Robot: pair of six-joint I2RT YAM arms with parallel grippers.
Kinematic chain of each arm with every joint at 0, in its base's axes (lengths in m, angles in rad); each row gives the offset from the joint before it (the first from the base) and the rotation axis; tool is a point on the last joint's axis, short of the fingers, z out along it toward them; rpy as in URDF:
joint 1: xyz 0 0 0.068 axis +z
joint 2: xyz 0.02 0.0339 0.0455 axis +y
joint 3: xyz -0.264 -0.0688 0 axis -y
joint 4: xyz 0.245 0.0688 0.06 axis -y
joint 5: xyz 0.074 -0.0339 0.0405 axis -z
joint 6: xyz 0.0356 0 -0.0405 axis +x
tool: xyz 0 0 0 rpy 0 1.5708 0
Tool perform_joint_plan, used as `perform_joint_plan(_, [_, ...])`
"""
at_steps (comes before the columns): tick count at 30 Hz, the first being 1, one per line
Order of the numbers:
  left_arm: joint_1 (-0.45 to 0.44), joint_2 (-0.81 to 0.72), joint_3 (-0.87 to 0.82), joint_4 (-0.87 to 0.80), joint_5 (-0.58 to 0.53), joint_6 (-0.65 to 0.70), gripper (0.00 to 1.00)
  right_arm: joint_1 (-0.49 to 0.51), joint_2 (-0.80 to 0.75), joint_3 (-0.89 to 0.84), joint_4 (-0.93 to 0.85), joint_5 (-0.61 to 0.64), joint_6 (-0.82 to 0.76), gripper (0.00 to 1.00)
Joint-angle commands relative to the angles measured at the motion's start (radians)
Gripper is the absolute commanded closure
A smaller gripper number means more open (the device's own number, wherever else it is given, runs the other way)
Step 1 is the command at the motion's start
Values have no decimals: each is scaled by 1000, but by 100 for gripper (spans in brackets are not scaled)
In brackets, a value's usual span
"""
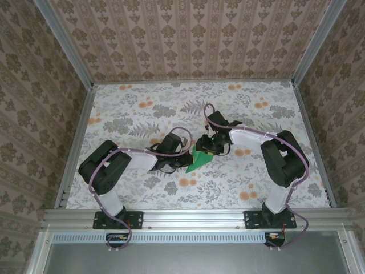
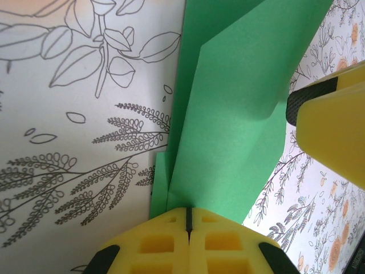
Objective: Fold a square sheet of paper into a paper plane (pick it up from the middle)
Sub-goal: Fourth fold the wing at the center of the table.
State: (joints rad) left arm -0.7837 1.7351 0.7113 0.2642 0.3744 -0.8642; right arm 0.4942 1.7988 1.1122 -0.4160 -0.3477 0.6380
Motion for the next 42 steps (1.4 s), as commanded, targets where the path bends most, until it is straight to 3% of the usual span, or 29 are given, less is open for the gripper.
perform_joint_plan(1, [8,29,1,-88,-6,-6,98,0,37,42,-50,-12,-42,50])
perform_joint_plan(14, [14,-7,16,-122,0,8,97,0,135,64,-144,94,-63,56])
perform_joint_plan(25, [51,-118,59,-105,42,1,89,1,230,71,-218,186,-51,60])
perform_joint_plan(42, [21,-7,97,-56,83,-23,88,6,258,61,-221,200,-32,59])
